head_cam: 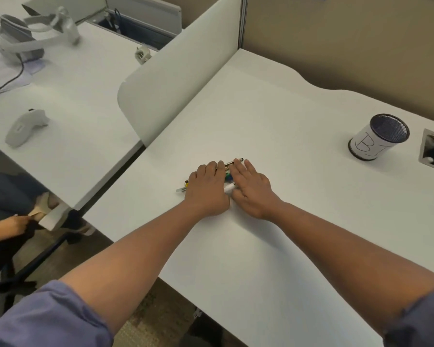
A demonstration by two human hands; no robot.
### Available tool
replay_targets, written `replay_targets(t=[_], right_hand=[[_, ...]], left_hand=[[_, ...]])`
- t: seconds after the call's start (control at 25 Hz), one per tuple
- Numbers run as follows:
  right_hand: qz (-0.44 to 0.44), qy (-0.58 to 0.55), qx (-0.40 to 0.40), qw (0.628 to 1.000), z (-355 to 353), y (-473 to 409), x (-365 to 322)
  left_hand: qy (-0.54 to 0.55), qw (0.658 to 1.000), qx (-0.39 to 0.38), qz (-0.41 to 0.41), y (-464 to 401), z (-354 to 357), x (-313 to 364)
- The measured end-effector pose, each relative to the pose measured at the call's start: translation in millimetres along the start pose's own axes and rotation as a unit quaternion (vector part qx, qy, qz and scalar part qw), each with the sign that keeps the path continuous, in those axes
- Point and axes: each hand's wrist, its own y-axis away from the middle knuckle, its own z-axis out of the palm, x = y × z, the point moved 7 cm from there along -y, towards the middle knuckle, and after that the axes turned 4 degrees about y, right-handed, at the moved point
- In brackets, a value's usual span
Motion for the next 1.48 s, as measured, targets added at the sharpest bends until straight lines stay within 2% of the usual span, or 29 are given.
replay_targets(t=[0.28,0.44,0.76,1.2,1.32,1.48], right_hand=[[-0.044,0.107,-0.041,0.992,13.0,10.7,11.1],[-0.038,0.122,-0.038,0.991,15.6,9.0,13.3],[-0.012,0.062,0.014,0.998,2.1,6.8,4.2],[0.002,0.038,0.030,0.999,-4.4,34.5,13.1],[0.008,0.026,0.037,0.999,-9.1,49.1,17.7],[0.020,0.010,0.070,0.997,-19.0,89.1,34.2]], left_hand=[[-0.053,0.998,0.008,0.027,18.3,19.5,-7.1],[-0.023,0.998,-0.001,0.058,16.0,18.9,-6.4],[-0.050,0.991,0.015,0.124,15.2,11.8,-7.1],[-0.072,0.990,0.024,0.122,16.6,6.3,-5.1],[-0.063,0.989,0.028,0.134,20.3,3.3,7.4],[-0.030,0.980,0.056,0.190,31.2,-1.9,52.8]])
